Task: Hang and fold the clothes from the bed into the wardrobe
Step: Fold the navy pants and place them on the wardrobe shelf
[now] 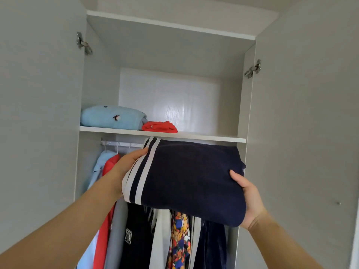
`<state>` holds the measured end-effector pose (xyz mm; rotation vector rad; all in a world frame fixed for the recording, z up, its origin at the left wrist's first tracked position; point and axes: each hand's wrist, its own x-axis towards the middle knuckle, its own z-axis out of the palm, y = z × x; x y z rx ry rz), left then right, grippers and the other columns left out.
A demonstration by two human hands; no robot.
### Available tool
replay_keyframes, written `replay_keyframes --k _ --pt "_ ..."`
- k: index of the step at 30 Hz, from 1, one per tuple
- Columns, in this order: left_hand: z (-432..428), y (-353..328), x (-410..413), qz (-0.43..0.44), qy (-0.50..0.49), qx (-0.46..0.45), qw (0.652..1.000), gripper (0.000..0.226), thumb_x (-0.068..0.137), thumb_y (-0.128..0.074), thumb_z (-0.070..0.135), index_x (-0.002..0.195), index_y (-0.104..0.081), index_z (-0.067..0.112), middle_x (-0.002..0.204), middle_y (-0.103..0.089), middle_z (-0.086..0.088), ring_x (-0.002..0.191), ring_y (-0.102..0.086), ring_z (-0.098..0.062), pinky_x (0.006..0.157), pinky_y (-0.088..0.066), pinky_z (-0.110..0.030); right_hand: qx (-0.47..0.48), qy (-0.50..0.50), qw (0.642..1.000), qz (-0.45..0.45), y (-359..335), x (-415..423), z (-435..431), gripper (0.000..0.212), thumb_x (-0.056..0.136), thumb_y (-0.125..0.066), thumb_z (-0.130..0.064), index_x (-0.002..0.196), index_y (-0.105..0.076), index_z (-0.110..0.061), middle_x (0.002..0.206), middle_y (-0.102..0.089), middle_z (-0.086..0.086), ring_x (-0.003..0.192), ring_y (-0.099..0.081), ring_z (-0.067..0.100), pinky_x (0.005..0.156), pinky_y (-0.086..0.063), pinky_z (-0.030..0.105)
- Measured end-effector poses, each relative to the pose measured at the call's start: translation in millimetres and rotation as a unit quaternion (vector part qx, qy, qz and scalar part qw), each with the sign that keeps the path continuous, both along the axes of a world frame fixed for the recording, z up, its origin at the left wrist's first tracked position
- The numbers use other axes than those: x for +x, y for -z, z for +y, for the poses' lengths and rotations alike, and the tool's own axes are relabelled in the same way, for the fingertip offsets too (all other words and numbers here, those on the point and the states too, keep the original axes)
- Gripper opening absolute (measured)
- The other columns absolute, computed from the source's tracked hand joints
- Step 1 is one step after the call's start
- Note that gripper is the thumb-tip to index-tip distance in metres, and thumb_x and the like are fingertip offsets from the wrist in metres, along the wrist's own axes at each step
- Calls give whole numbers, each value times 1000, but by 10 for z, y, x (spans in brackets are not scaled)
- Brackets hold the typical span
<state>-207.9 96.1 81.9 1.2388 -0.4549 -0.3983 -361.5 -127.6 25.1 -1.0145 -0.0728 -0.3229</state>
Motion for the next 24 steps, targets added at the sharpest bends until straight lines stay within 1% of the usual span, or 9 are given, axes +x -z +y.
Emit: replay_keyframes --k 2,4,5,7,10,14,18,21,24 --pt "-281 26 261 22 35 -72 997 29 77 -58 23 94 -73 6 80 -73 -12 69 -71 -21 69 -54 -33 -10 11 1000 19 -119 220 -315 45 67 -68 -30 108 -69 -13 106 -70 15 83 -70 33 70 -53 41" --pt "-522 8 512 17 25 -81 996 24 67 -62 24 76 -78 9 84 -73 -13 72 -71 -24 60 -57 -31 -22 25 999 19 -249 438 -591 40 66 -68 -29 102 -72 -13 104 -71 15 82 -71 33 65 -55 40" --pt "-638 -56 626 18 11 -72 997 23 65 -64 25 75 -78 10 85 -73 -12 73 -72 -24 59 -57 -31 -20 33 999 18 -331 564 -734 36 66 -67 -28 98 -74 -12 102 -71 14 81 -71 32 62 -56 40" --pt "-834 -176 867 17 -7 -71 997 29 66 -66 26 88 -77 10 93 -73 -13 79 -71 -25 62 -56 -32 -35 22 999 9 -494 826 -957 28 67 -66 -27 87 -78 -12 96 -73 13 77 -71 30 57 -56 37" --pt "-1062 -420 1225 0 -34 -79 996 28 80 -63 26 103 -69 11 99 -72 -11 83 -70 -23 66 -52 -33 -64 29 997 -13 -799 1228 -1213 23 66 -63 -27 76 -79 -13 87 -74 10 71 -72 26 54 -56 33" --pt "-1345 -842 1709 -78 -51 -75 993 21 88 -57 28 99 -67 13 81 -74 -6 72 -71 -19 61 -50 -29 -96 59 992 -51 -1166 1740 -1491 22 67 -62 -26 74 -79 -15 87 -74 6 71 -72 24 53 -56 32" --pt "-1626 -1159 2132 -109 -9 -56 992 22 88 -55 29 96 -69 14 90 -73 -9 80 -70 -23 67 -52 -32 -103 69 990 -69 -1391 2166 -1758 21 67 -61 -26 73 -79 -16 86 -75 5 71 -72 22 52 -56 32" --pt "-1834 -1327 2415 -116 13 -43 992 23 90 -53 28 86 -70 14 78 -73 -7 68 -70 -21 60 -52 -27 -106 101 987 -59 -1509 2444 -1945 21 73 -61 -24 85 -75 -15 84 -75 5 69 -72 22 51 -56 31" --pt "-2050 -1453 2678 -120 16 -17 993 23 91 -52 28 80 -66 14 65 -71 -5 62 -67 -20 60 -49 -29 -106 130 985 -32 -1560 2714 -2118 19 83 -57 -24 95 -67 -14 79 -74 5 65 -71 22 53 -54 28"
